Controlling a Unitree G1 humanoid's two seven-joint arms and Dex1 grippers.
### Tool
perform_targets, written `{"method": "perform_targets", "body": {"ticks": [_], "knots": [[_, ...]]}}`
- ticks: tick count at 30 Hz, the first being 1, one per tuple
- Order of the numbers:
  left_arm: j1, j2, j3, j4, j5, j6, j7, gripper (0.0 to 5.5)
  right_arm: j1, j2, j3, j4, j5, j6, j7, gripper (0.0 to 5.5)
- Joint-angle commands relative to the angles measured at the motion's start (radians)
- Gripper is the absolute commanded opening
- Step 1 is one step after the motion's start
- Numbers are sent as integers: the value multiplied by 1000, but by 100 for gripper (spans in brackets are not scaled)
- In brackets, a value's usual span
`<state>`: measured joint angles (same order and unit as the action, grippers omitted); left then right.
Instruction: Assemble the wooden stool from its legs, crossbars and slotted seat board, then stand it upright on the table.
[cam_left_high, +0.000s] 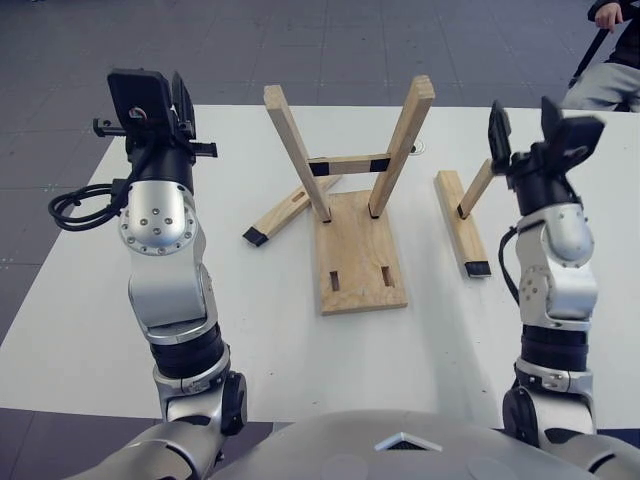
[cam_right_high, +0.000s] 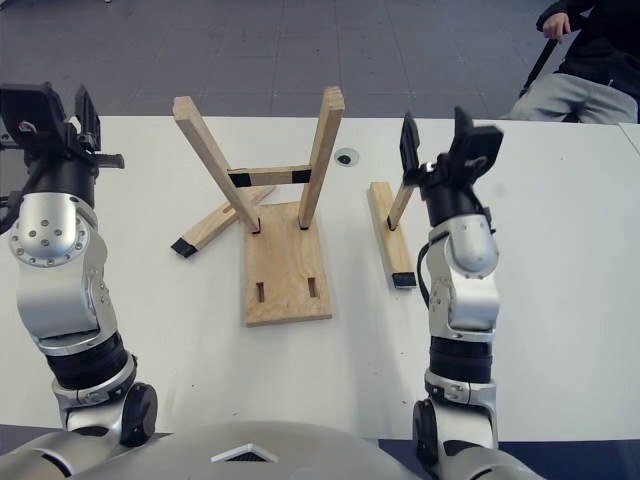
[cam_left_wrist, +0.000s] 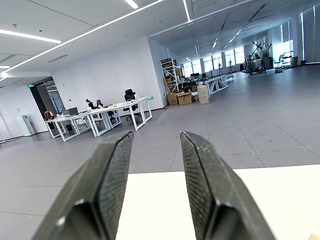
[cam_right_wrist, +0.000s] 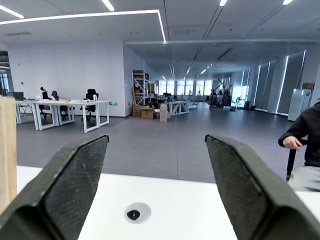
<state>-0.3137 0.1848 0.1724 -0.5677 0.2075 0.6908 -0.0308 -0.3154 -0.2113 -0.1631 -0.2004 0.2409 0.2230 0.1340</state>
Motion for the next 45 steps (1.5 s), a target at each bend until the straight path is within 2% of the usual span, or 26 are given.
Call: {"method": "perform_targets", "body": {"ticks": [1,4,7,15,22,26,31,34,36,39,45], "knots": [[-4,-5,-1,-10,-7,-1,14,177,-247,-48,-15,-10,22,267,-69,383],[-5,-8,-4,-14,-9,1,20,177,-360,-70,4,85,34,445,-62,383],[-10,-9,-5,-15,-11,4,24,177,-367,-70,1,98,46,522,-51,383],[-12,-9,-9,-13,-13,8,25,177,-515,-57,-39,18,42,461,-98,383],[-12,-13,-8,-26,-14,14,27,177,-227,-32,29,338,-31,457,-72,383],[-9,-22,-16,-37,-15,23,27,177,-164,7,-9,303,-3,411,-79,383],[-2,-34,-29,-39,-9,21,33,177,-264,19,-78,197,51,363,-99,383],[0,-39,-31,-39,-8,19,35,177,-448,-39,-152,114,106,365,-123,383],[5,-40,-31,-43,-6,19,36,177,-519,-79,-174,47,138,430,-127,383],[12,-39,-25,-62,-8,33,32,177,-451,-153,-176,-114,181,690,-136,383],[57,-31,29,-181,-2,125,28,177,-141,-268,-281,-499,321,1227,-58,496]]}}
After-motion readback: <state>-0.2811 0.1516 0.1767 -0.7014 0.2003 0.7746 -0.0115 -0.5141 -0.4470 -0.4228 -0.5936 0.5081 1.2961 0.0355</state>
